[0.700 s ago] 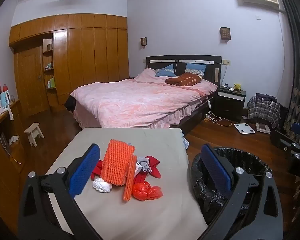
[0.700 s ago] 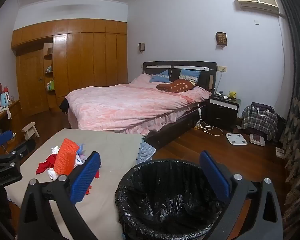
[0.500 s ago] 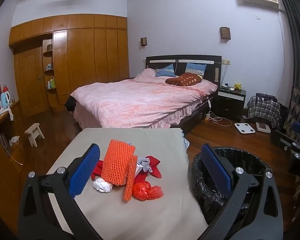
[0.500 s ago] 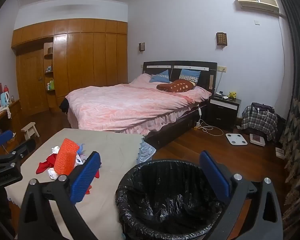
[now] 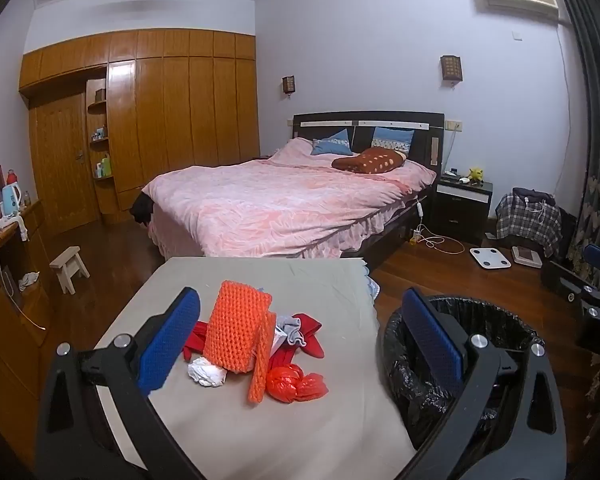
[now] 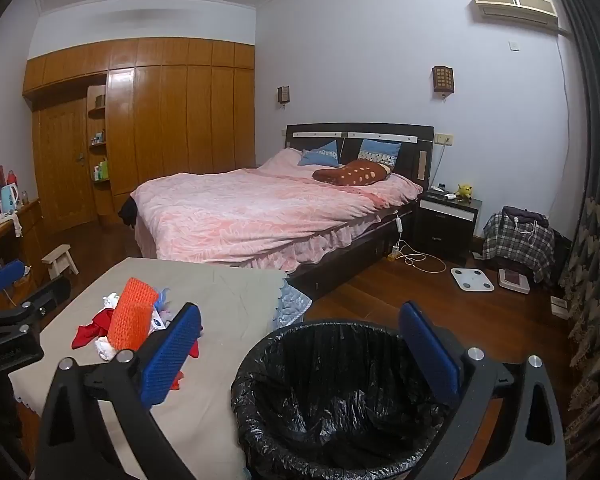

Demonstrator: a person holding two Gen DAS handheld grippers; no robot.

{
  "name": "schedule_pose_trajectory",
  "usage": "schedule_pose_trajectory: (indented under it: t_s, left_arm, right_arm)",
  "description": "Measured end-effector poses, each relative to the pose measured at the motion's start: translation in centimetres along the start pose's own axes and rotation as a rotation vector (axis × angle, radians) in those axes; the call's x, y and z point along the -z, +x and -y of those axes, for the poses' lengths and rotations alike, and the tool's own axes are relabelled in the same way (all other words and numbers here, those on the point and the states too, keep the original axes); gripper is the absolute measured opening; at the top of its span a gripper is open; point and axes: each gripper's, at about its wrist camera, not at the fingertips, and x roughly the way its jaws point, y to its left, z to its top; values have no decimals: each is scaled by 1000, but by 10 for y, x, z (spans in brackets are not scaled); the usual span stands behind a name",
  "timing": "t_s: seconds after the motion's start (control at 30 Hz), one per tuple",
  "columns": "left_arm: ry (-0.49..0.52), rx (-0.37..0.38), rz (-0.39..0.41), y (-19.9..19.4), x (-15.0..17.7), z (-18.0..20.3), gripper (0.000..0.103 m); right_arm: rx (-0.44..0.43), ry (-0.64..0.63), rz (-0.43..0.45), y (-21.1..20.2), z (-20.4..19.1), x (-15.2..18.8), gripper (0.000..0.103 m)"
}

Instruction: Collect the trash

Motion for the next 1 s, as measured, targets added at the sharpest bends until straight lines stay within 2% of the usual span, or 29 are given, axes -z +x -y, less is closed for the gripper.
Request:
schedule_pose_trajectory:
  t_s: [1.0]
  left_arm:
    - [0,1,-2,0,0,0,98]
  right_arm:
    - [0,1,-4,2,-1,1,97]
